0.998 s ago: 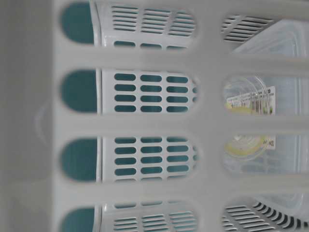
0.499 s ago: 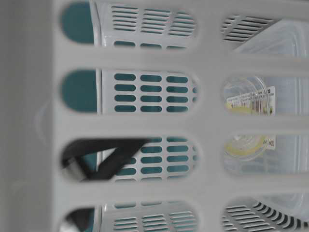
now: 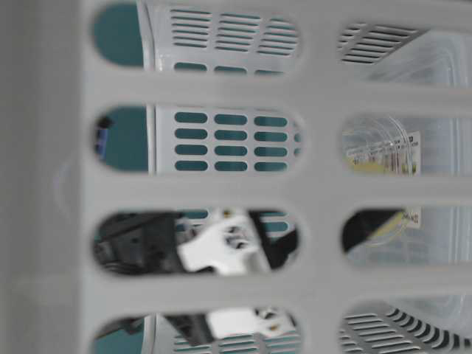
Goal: Pick up the tape dispenser from the shopping basket with the left arm.
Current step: 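Close the left gripper around the tape dispenser's tape roll, then lift the held tape dispenser upward with the left gripper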
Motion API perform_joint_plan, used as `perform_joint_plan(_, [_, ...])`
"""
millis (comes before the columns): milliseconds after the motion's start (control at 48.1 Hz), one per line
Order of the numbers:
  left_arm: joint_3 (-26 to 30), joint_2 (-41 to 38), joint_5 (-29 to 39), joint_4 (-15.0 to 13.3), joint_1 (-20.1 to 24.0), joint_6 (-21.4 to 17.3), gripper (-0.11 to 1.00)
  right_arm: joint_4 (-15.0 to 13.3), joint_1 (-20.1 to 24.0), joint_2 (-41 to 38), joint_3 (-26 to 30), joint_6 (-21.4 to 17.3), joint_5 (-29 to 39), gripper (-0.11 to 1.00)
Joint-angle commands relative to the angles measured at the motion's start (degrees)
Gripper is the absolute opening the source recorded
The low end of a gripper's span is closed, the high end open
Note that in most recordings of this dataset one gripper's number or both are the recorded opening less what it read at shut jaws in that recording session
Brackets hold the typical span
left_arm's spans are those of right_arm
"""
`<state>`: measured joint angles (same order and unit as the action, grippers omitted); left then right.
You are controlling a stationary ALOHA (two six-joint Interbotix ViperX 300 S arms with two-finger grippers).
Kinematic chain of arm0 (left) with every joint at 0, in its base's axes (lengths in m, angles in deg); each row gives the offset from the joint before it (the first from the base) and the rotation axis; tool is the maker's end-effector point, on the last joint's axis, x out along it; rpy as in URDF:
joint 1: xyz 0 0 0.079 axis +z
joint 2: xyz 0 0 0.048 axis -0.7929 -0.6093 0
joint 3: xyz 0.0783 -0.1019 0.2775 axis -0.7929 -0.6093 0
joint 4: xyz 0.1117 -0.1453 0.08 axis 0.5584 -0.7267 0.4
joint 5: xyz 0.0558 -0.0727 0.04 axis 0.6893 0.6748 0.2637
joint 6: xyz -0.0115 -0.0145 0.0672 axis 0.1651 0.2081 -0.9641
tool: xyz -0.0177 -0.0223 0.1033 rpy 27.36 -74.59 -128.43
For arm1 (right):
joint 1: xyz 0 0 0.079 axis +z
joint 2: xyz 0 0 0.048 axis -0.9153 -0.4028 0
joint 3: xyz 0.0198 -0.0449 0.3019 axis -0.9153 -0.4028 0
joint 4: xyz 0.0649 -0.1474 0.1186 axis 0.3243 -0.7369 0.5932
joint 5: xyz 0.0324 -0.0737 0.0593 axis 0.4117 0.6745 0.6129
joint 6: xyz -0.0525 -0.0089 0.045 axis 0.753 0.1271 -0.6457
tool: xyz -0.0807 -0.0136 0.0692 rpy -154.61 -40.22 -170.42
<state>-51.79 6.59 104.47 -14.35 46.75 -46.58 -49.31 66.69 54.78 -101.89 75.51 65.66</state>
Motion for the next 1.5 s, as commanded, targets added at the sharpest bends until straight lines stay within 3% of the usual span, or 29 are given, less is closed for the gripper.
perform_joint_plan(0, [0.8,0.6,-0.2,0.1,-0.2,-0.2,0.8,0.1,0.1,-0.3,1.0,-0.1,-0.3,0.78])
perform_joint_plan(208, [5.6,4.1,2.9,0.2,-0.7,-0.9,0.27,0.1,0.1,-0.2,1.0,-0.1,-0.3,0.78])
perform_joint_plan(499, [22.9,9.4,23.0,0.2,-0.2,-2.0,0.28,0.1,0.1,-0.2,1.0,-0.1,-0.3,0.78])
perform_joint_plan(644, [27.4,9.2,27.6,0.2,-0.2,-2.6,0.28,0.1,0.1,-0.2,1.0,-0.1,-0.3,0.78])
perform_joint_plan(1475, [27.5,8.2,27.6,0.2,-0.4,-2.6,0.28,0.1,0.1,-0.2,1.0,-0.1,-0.3,0.78])
